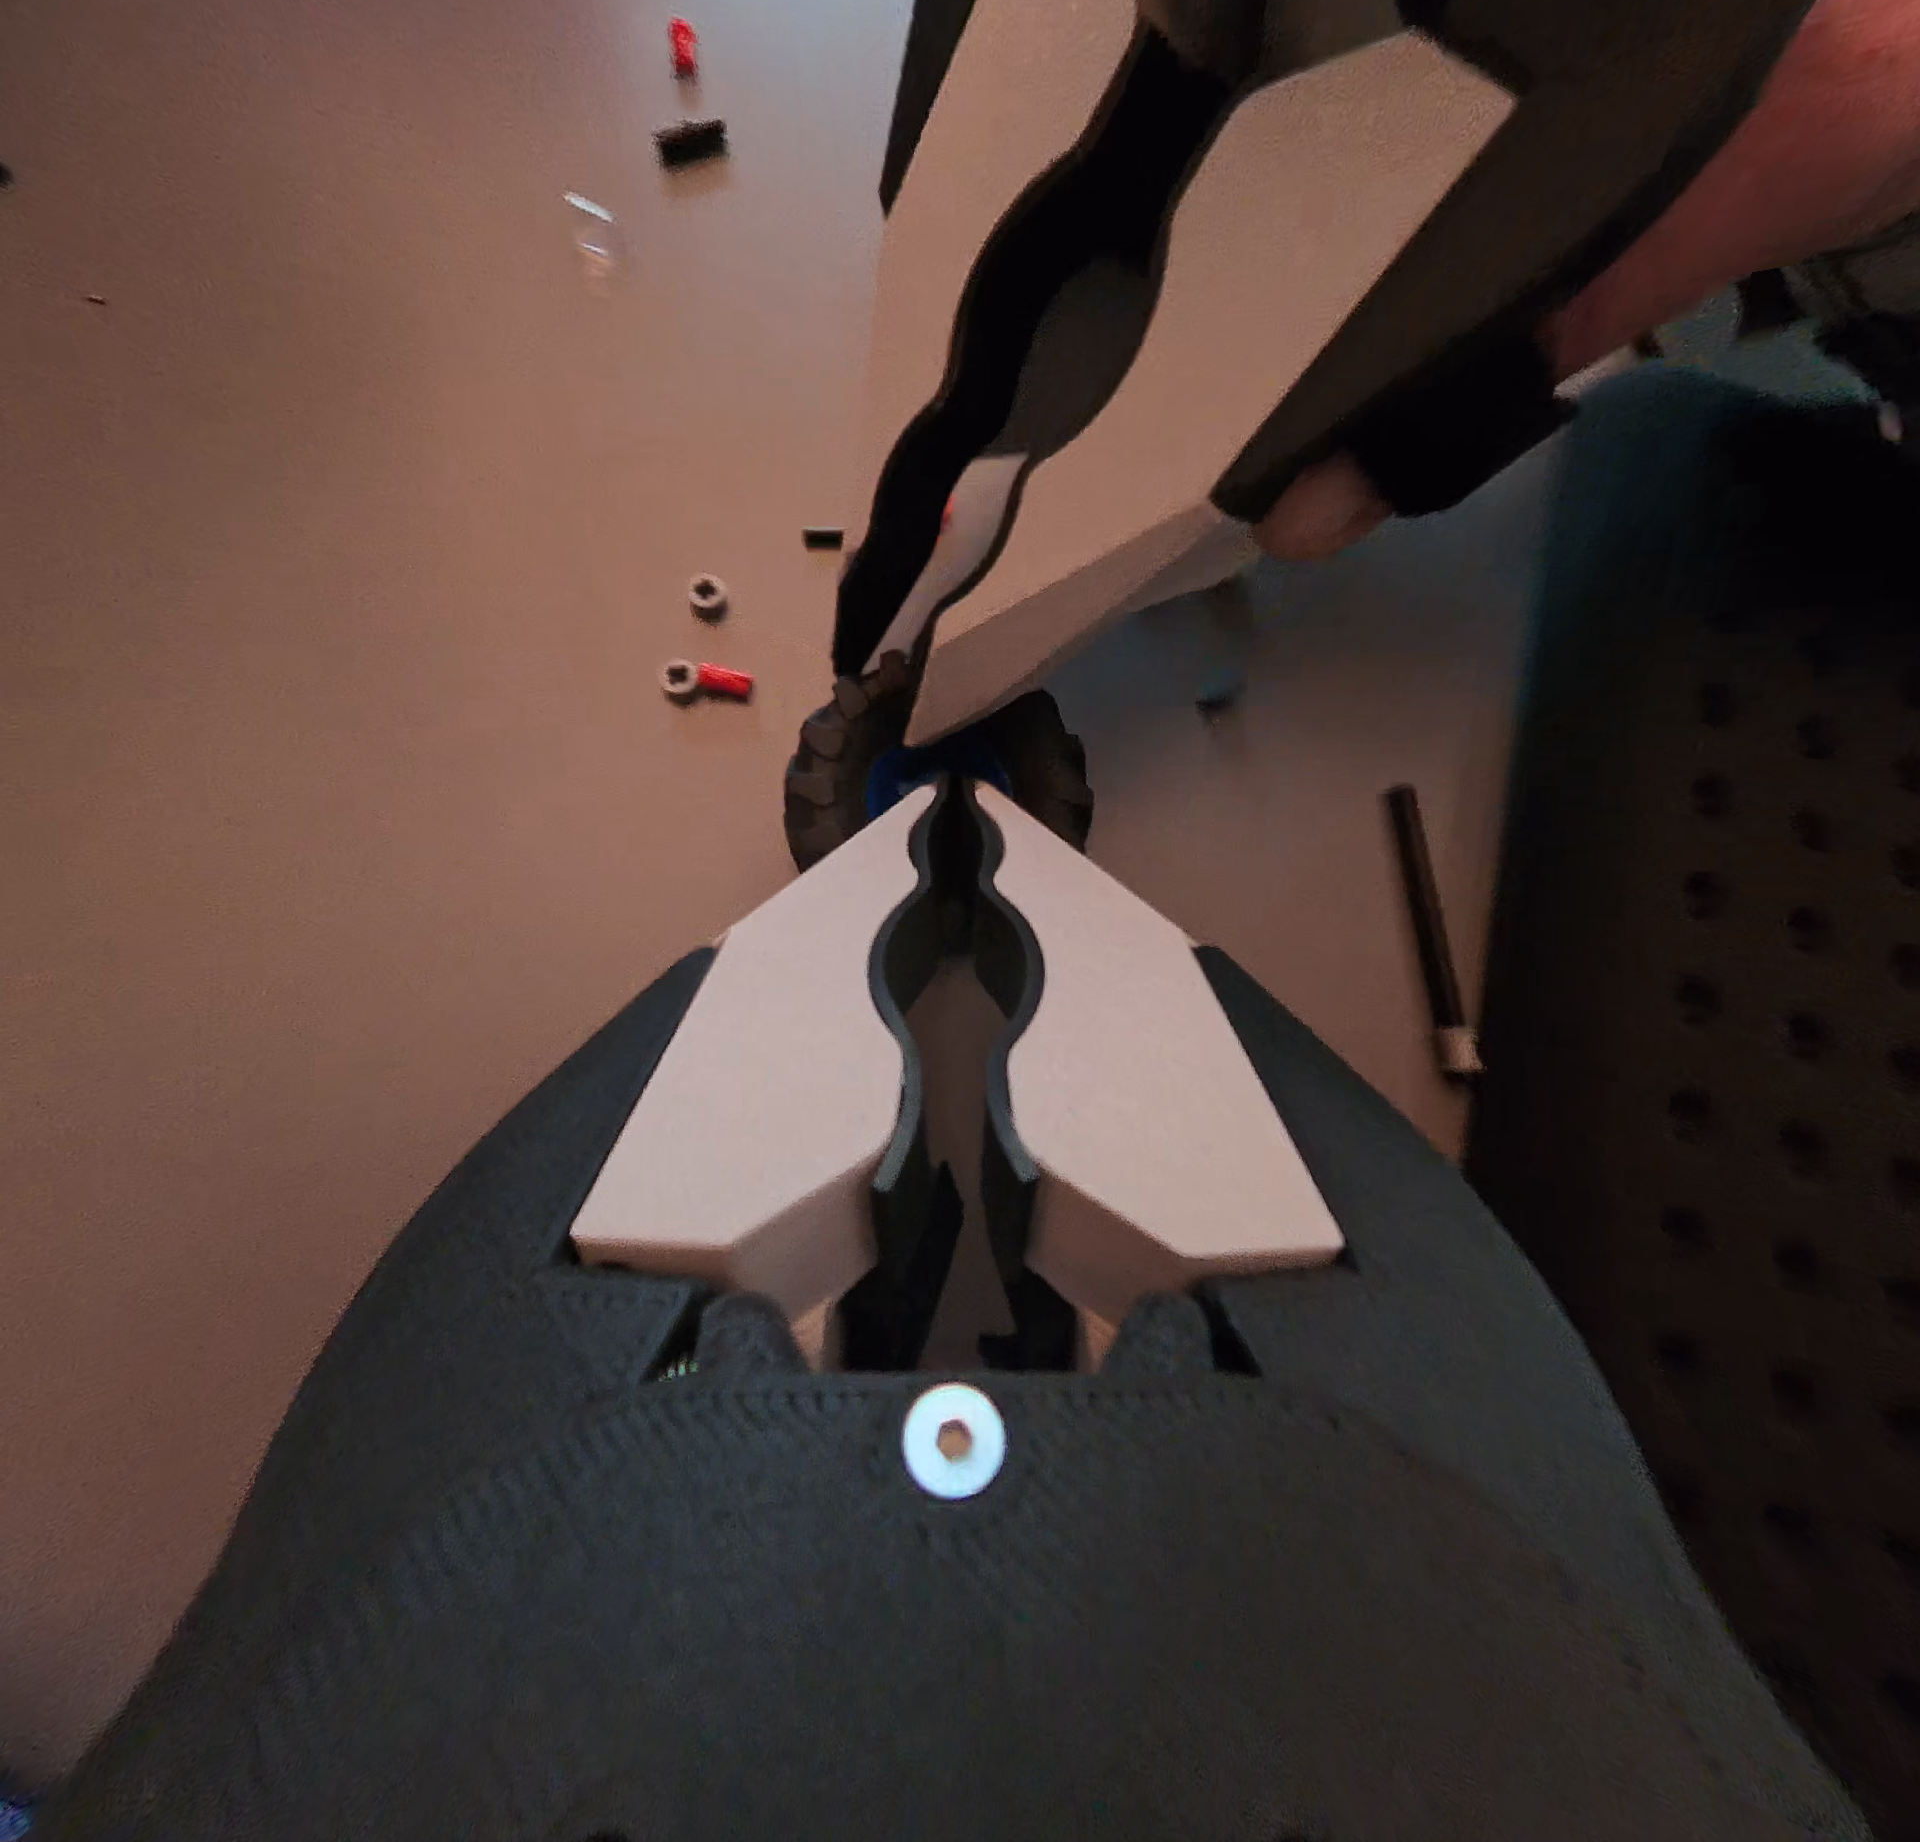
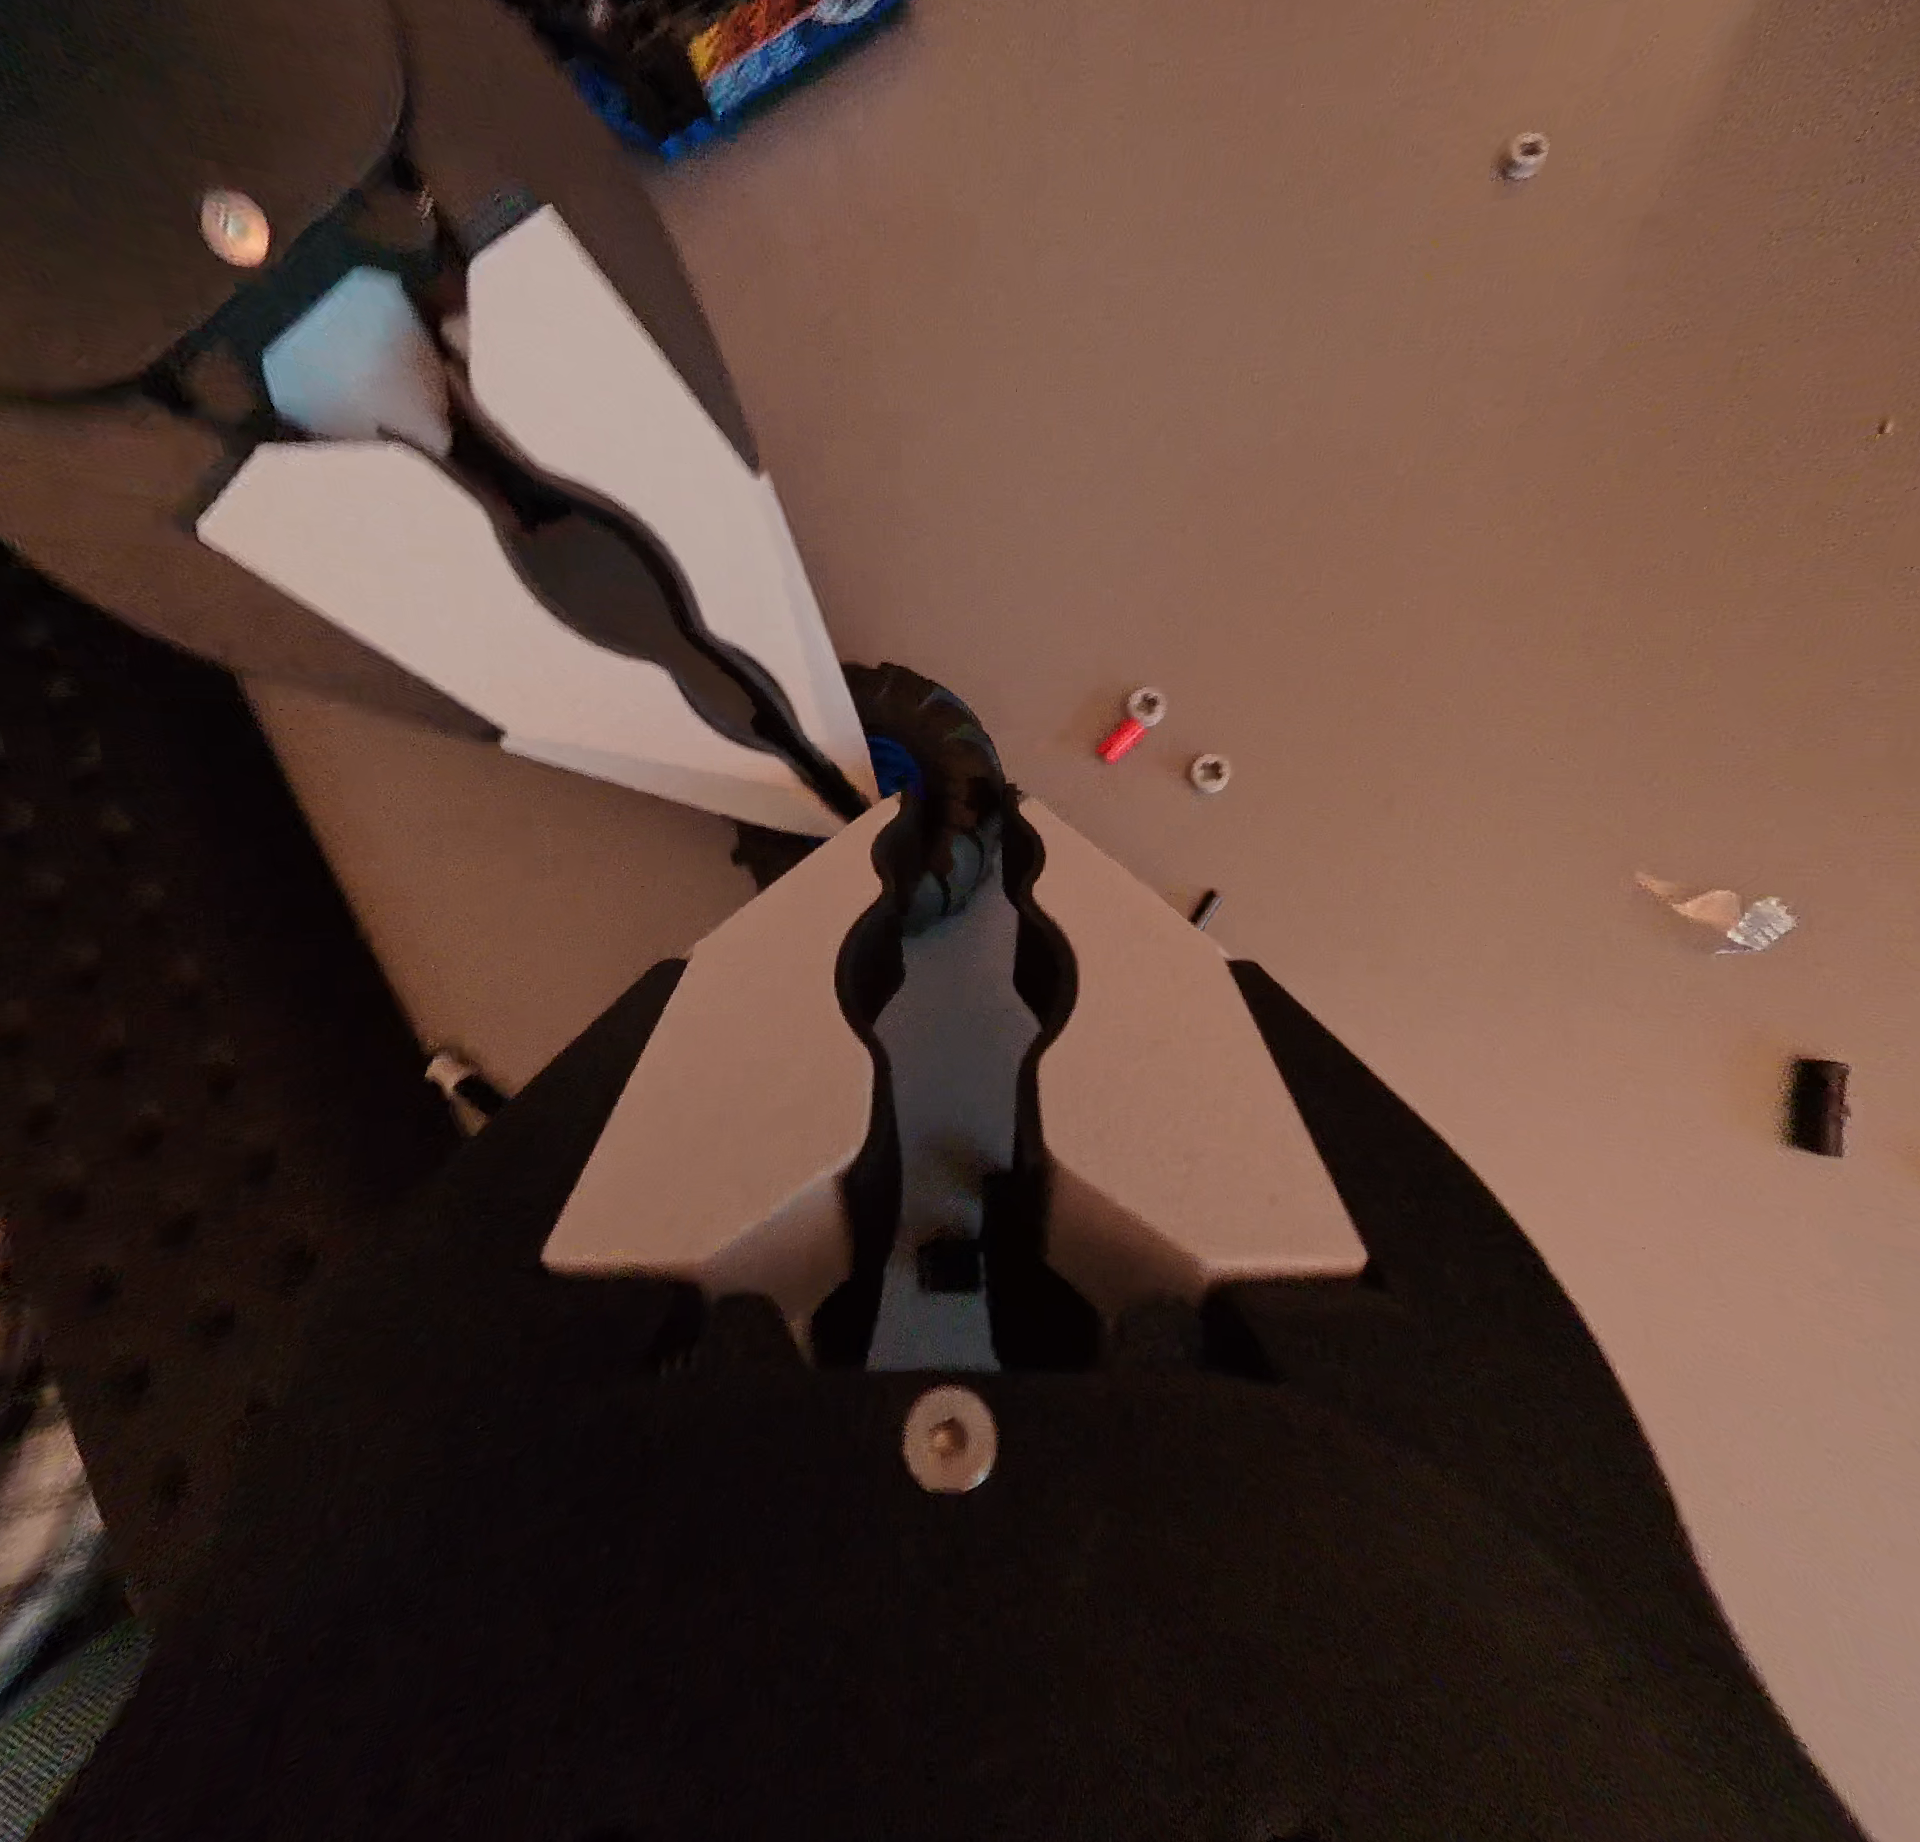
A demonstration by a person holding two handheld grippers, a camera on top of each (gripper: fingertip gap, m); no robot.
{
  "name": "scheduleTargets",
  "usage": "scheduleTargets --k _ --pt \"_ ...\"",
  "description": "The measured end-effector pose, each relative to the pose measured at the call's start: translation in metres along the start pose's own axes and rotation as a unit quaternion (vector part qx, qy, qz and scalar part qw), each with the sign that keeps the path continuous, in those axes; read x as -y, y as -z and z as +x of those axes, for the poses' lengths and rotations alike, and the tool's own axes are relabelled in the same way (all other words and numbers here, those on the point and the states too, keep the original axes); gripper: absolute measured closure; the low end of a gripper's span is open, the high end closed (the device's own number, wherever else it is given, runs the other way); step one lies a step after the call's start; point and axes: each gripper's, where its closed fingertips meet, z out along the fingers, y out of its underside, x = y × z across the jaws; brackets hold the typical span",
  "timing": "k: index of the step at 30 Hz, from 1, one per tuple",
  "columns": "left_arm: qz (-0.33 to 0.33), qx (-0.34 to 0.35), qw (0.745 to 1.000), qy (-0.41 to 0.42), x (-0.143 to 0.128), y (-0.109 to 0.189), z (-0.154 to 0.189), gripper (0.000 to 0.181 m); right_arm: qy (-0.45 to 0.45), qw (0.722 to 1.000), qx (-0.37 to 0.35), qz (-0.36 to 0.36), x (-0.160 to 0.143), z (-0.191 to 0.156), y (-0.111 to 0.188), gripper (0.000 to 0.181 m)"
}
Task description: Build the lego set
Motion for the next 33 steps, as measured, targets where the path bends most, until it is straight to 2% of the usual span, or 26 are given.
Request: scheduleTargets --k 6,9,10,12,13,18,27,33 --pt "-0.020 -0.007 0.997 -0.076 -0.011 0.012 0.014 0.181 0.115 0.993 -0.024 -0.029 -0.004 -0.026 0.016 0.174" --pt "0.002 0.006 0.996 -0.092 -0.005 0.021 0.016 0.175 0.164 0.985 -0.022 -0.045 -0.005 -0.036 0.015 0.175" --pt "0.010 0.007 0.995 -0.102 -0.002 0.024 0.019 0.175 0.172 0.984 -0.017 -0.048 -0.005 -0.039 0.014 0.181" --pt "-0.005 0.035 0.992 -0.124 -0.006 0.023 0.014 0.177 0.190 0.978 -0.031 -0.078 -0.013 -0.035 0.009 0.181" --pt "-0.015 0.038 0.990 -0.132 -0.009 0.020 0.013 0.181 0.194 0.977 -0.035 -0.085 -0.014 -0.034 0.007 0.181" --pt "-0.016 0.020 0.994 -0.104 -0.012 0.014 0.015 0.181 0.212 0.968 -0.045 -0.128 -0.018 -0.035 0.002 0.181" --pt "-0.016 0.015 0.995 -0.102 -0.012 0.014 0.020 0.181 0.233 0.964 -0.048 -0.121 -0.021 -0.039 0.013 0.181" --pt "-0.021 0.020 0.994 -0.109 -0.011 0.011 0.024 0.181 0.243 0.958 -0.034 -0.146 -0.028 -0.040 0.019 0.181"
